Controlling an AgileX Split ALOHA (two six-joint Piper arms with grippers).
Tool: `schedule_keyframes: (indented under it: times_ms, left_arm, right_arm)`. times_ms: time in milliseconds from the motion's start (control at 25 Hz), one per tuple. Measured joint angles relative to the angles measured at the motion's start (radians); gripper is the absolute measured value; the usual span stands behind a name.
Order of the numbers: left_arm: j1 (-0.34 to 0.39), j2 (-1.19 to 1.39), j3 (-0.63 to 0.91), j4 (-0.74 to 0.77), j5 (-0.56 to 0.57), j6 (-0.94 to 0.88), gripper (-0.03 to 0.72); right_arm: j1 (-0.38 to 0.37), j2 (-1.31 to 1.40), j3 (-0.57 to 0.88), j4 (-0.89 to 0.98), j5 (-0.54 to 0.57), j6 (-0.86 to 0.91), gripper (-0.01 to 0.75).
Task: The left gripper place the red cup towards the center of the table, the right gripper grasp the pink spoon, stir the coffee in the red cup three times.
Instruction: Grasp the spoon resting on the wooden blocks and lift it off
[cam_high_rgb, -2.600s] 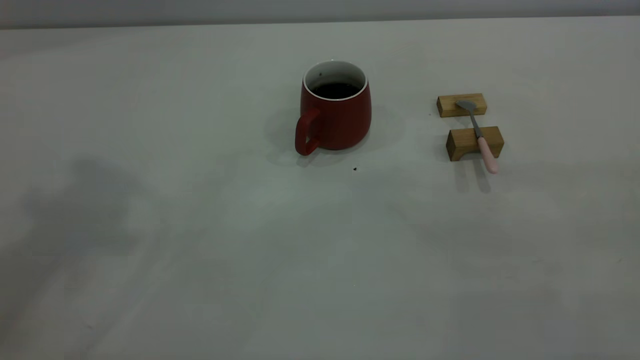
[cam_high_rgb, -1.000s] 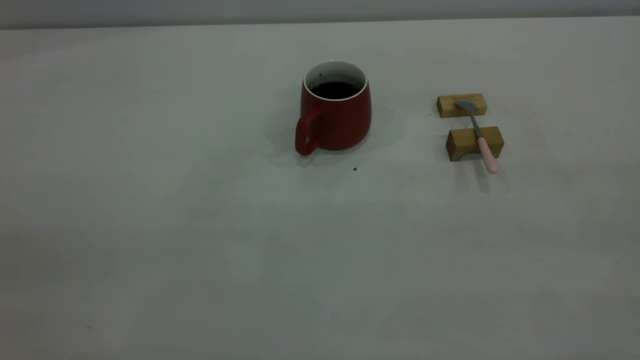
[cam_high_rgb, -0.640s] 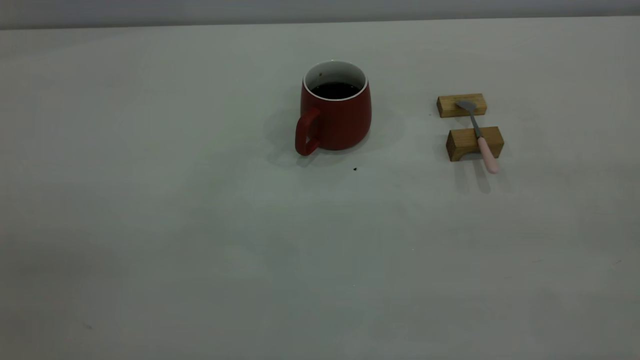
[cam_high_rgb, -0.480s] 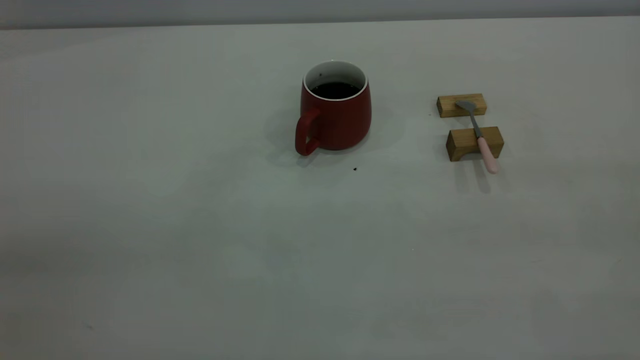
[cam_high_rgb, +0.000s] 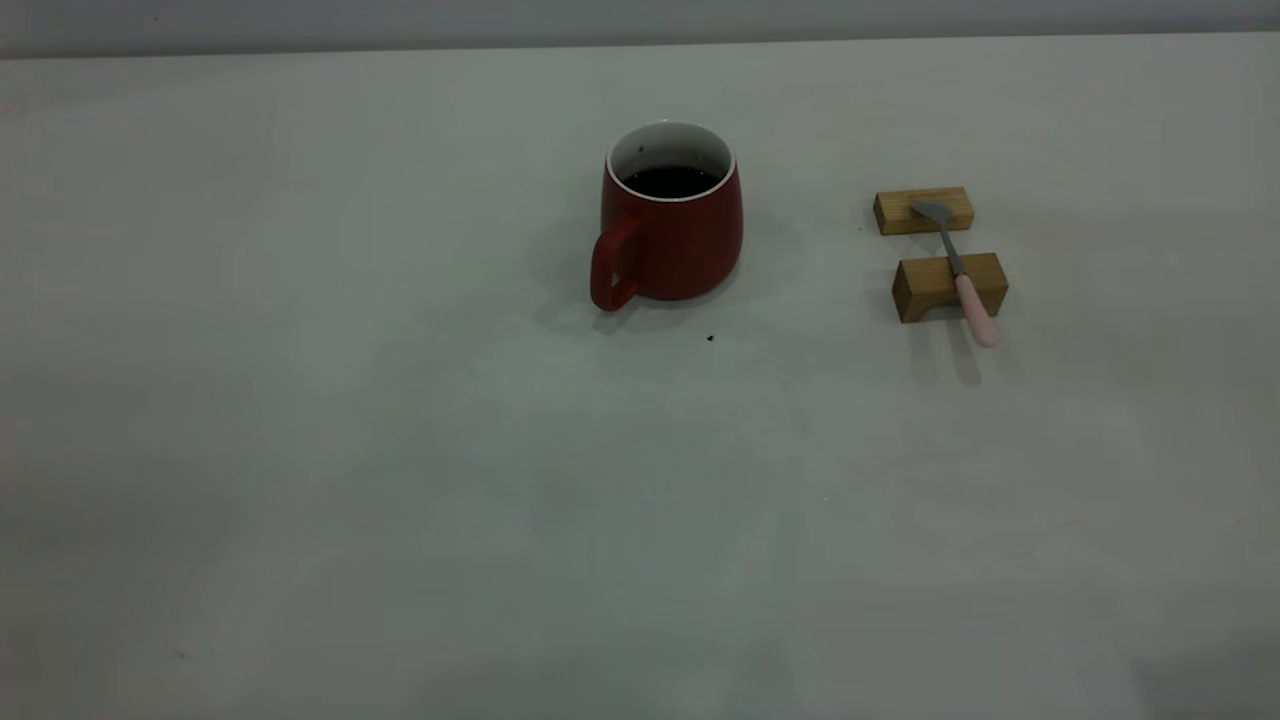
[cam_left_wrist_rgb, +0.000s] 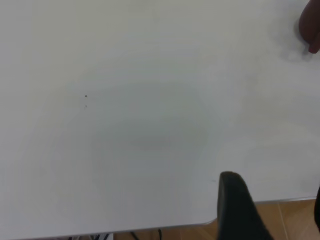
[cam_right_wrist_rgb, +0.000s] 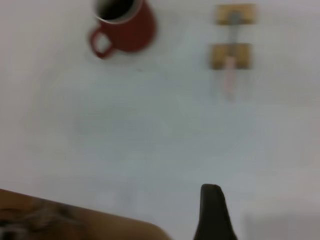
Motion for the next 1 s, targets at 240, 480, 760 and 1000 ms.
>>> schedule_keyframes:
  times_ms: [240,480,760,1000]
  left_arm:
    - [0.0,0.0,0.0,0.0,0.0,0.0,0.446]
    - [0.0,0.0,0.0,0.0,0.0,0.0,0.446]
    - [0.0,0.0,0.0,0.0,0.0,0.0,0.446]
    - [0.0,0.0,0.0,0.0,0.0,0.0,0.446]
  right_arm:
    - [0.0,0.386,-0.039,0.314,-0.133,-0.251,0.582]
    - [0.055,0.741,-0.205,0.382,-0.185,-0.368,0.582]
    - [0.151,1.138,-0.447,0.194,-0.216,-0.227,0.582]
    - [0.158,1.379,-0.62,0.126,-0.222,-0.102,0.582]
